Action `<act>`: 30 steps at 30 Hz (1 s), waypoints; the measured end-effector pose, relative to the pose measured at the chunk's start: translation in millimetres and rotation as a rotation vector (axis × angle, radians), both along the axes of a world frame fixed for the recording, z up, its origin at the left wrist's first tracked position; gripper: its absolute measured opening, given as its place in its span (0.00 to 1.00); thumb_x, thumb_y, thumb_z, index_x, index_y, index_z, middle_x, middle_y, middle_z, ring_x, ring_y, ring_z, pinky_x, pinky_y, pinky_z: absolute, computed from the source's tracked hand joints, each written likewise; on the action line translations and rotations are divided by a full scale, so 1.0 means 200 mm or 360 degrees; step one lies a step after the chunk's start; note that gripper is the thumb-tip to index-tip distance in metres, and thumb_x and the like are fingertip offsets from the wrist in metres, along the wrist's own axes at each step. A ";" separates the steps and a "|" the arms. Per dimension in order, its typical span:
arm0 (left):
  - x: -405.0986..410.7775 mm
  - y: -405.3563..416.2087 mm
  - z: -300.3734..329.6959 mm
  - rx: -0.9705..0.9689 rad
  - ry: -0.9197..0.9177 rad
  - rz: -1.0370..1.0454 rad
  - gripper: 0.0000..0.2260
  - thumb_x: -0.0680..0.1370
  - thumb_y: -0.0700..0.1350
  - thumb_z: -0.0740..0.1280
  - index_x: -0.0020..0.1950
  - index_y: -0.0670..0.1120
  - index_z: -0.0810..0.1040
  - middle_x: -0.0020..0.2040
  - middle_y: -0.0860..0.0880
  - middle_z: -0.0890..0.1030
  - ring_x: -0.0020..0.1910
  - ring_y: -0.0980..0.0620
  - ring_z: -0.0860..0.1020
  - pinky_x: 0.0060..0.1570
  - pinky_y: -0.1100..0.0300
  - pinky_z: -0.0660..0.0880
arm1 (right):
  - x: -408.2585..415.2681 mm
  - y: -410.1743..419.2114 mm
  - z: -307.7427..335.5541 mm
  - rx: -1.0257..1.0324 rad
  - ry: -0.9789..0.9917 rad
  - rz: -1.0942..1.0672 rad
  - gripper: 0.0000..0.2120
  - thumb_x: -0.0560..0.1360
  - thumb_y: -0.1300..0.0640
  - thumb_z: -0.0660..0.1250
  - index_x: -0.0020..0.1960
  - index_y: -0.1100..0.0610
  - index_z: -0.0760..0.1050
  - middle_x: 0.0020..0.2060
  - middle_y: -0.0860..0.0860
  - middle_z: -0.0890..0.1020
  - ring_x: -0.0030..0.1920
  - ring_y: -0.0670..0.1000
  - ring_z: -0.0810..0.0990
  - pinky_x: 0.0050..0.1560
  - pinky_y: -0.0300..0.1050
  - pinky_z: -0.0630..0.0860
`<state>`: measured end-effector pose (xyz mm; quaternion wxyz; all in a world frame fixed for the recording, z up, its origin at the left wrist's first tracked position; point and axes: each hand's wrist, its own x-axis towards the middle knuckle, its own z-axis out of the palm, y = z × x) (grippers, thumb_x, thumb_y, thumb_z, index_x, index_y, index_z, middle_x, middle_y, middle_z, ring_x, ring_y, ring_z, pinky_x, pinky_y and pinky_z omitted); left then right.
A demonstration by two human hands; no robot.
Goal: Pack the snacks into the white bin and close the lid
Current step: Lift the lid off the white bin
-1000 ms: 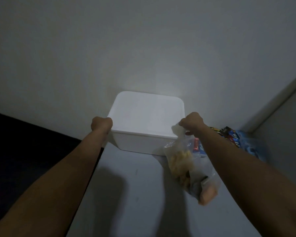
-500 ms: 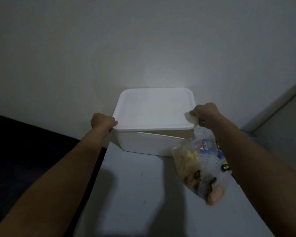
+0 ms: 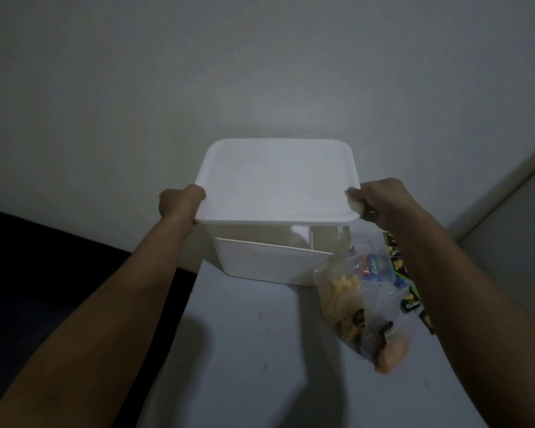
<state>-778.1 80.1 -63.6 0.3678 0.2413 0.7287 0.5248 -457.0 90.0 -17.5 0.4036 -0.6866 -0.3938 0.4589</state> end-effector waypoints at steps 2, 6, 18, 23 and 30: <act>-0.02 -0.02 0.04 0.0023 0.0000 -0.0035 0.06 0.71 0.41 0.69 0.41 0.39 0.76 0.35 0.48 0.76 0.32 0.51 0.74 0.31 0.60 0.73 | 0.03 -0.06 0.01 0.0041 0.0026 0.0191 0.08 0.74 0.67 0.69 0.53 0.66 0.77 0.46 0.59 0.82 0.44 0.55 0.81 0.41 0.46 0.79; -0.06 -0.06 0.05 0.0028 0.0030 -0.0055 0.12 0.73 0.47 0.71 0.34 0.44 0.72 0.35 0.49 0.75 0.34 0.50 0.74 0.39 0.58 0.74 | 0.08 -0.17 -0.01 -0.0097 -0.0018 0.0584 0.17 0.72 0.70 0.69 0.60 0.62 0.74 0.52 0.59 0.83 0.52 0.59 0.82 0.51 0.52 0.80; -0.14 -0.46 -0.37 -0.0376 0.0573 0.0099 0.25 0.78 0.53 0.64 0.62 0.31 0.75 0.60 0.34 0.77 0.57 0.35 0.77 0.51 0.51 0.72 | -0.06 -0.58 -0.24 -0.0424 -0.0433 0.1044 0.08 0.71 0.60 0.74 0.44 0.66 0.81 0.35 0.60 0.85 0.32 0.53 0.84 0.31 0.41 0.80; -0.15 -0.77 -0.72 -0.0632 0.0550 -0.0145 0.25 0.78 0.53 0.64 0.61 0.32 0.75 0.58 0.34 0.77 0.56 0.33 0.76 0.55 0.46 0.73 | -0.13 -0.80 -0.59 -0.0750 -0.0497 0.1009 0.11 0.71 0.63 0.74 0.46 0.71 0.79 0.36 0.63 0.85 0.34 0.56 0.85 0.40 0.50 0.84; -0.12 -0.79 -0.90 -0.0829 0.0428 -0.0437 0.28 0.74 0.52 0.70 0.66 0.33 0.71 0.61 0.35 0.76 0.58 0.35 0.76 0.58 0.45 0.74 | -0.19 -0.86 -0.93 -0.0929 -0.1011 0.0986 0.09 0.72 0.57 0.71 0.43 0.62 0.74 0.31 0.53 0.85 0.29 0.48 0.82 0.26 0.37 0.77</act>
